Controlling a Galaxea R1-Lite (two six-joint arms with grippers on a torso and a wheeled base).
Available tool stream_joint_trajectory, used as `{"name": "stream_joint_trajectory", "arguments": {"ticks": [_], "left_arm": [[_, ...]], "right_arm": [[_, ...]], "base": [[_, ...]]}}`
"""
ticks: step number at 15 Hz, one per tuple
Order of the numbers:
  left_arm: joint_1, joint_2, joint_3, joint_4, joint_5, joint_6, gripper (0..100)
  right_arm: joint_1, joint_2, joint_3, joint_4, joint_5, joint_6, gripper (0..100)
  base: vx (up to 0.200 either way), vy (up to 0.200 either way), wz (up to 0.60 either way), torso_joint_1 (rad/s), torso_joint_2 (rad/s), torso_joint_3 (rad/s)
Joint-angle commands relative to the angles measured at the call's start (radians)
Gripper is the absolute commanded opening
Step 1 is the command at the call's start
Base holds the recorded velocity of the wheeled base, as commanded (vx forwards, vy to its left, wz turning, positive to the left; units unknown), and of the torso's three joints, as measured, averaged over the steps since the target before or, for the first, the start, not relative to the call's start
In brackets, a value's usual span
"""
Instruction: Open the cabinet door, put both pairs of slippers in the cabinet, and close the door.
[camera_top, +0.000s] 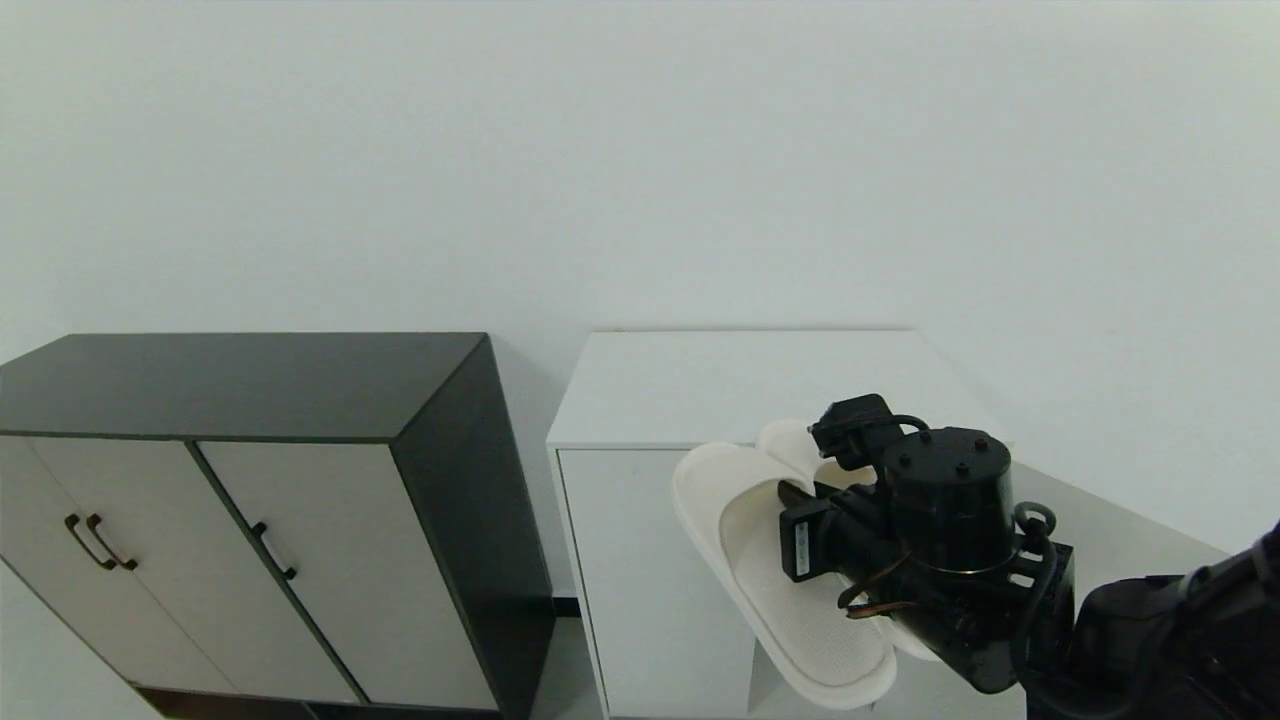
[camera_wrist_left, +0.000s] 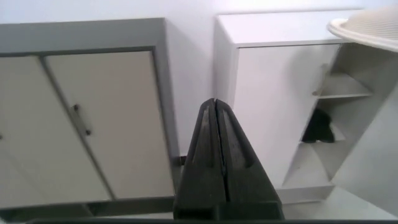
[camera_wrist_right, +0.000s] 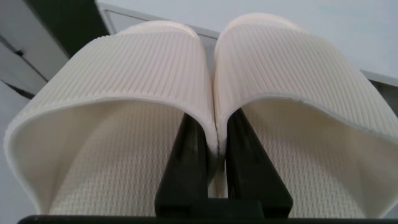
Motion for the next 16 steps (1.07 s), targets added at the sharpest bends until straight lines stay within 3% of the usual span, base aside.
{"name": "stream_joint_trajectory", "arguments": {"ticks": [1,9,16], "left_arm": [[0.000,0.001,0.000,-0.001,-0.001,0.000,0],[0.000,0.001,0.000,-0.001,0.000,0.000,0],[0.000,0.001,0.000,-0.001,-0.001,0.000,0]], "right_arm": [[0.002,-0.001,0.001,-0.002,0.000,0.000,0],[0.002,-0.004,0.025,-0.016,0.000,0.000,0],[0.004,-0.001,0.025,-0.022,0.000,0.000,0]], "base": [[0.000,-0.200,0.00,0.002,0.01,-0.002],[0.000,-0.200,0.00,0.004,0.00,0.002],[0.000,0.000,0.00,0.000,0.00,0.000]]}}
